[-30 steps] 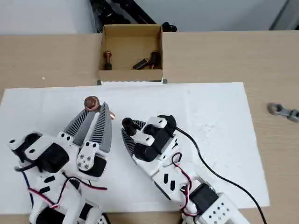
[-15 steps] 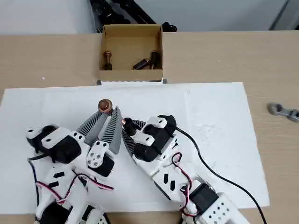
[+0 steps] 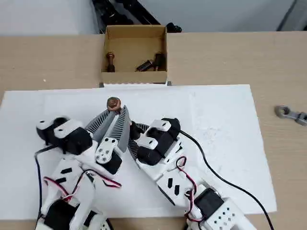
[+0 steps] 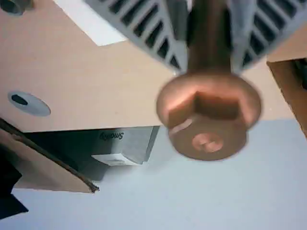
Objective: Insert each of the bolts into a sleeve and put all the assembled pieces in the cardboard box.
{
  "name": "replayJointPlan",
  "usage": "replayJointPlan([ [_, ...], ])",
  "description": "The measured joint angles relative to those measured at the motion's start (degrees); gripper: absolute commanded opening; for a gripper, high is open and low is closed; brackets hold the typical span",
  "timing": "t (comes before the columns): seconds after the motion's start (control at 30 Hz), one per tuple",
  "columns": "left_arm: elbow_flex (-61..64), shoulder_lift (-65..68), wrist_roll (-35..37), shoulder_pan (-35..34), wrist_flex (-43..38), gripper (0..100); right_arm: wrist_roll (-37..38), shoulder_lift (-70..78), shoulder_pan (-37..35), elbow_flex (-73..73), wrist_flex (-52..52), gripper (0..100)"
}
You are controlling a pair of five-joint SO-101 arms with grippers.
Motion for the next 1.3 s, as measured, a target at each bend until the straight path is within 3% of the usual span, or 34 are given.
replayJointPlan([
  [0.37, -0.26, 0.26, 0.00, 0.00, -0.26, 1, 0.00, 0.00, 0.00, 0.00, 0.00, 0.2],
  [0.6, -4.13, 0.70, 0.00, 0.09, 6.24, 1, 0.00, 0.00, -0.18, 0.00, 0.00, 0.2],
  [0.97, -4.48, 0.79, -0.26, 3.43, 8.26, 1, 0.00, 0.00, 0.00, 0.00, 0.00, 0.2],
  [1.3, -8.26, 9.58, -0.35, 4.04, 9.05, 2, -0.09, -0.09, 0.09, -0.09, -0.09, 0.2],
])
